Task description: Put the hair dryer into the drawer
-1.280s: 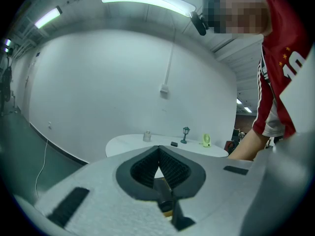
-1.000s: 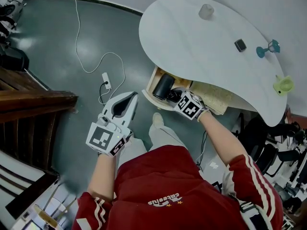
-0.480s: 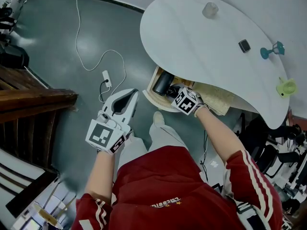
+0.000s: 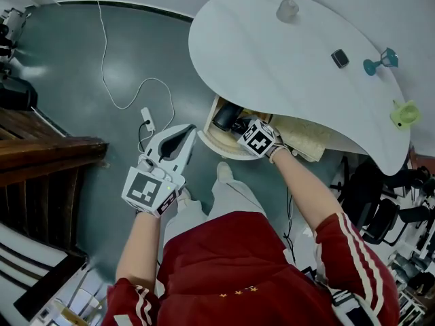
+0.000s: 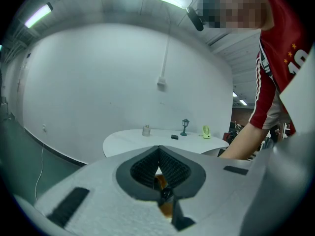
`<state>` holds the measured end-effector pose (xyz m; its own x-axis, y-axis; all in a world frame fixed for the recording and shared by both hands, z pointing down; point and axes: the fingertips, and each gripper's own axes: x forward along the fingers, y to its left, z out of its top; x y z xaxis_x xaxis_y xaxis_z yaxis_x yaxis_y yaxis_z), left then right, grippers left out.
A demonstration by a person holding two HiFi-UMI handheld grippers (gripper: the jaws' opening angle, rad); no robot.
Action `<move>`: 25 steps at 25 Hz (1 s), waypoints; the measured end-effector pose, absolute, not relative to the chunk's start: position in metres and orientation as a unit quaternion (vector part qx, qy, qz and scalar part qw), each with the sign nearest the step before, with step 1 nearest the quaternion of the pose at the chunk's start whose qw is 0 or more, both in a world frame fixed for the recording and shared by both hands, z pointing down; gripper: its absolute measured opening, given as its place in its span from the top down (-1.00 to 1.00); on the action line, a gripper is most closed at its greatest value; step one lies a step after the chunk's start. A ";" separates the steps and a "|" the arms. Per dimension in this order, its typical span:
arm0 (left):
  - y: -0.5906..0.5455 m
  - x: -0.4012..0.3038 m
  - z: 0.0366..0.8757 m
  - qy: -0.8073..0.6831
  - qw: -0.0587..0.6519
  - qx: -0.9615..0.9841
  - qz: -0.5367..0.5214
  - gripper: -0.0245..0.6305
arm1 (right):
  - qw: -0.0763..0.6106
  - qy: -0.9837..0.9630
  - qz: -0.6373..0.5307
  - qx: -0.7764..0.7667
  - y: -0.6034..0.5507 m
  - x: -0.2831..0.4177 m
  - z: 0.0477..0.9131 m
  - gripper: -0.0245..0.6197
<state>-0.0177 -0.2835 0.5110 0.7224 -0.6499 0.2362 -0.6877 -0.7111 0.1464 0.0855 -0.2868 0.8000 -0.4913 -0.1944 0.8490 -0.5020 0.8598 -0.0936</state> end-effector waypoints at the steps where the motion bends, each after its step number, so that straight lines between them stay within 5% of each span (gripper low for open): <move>1: -0.282 -0.017 0.511 -0.361 0.111 0.922 0.085 0.91 | 0.462 -0.846 0.165 0.208 -0.289 0.086 0.800 0.41; 25: -0.274 -0.015 0.520 -0.361 0.118 0.920 0.096 0.91 | 0.414 -0.812 0.238 0.336 -0.331 0.086 0.834 0.41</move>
<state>-0.0149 -0.2742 0.5204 0.7215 -0.6408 0.2624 -0.6863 -0.7122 0.1478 0.0858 -0.3312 0.8337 -0.4316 -0.3481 0.8322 -0.7421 0.6615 -0.1082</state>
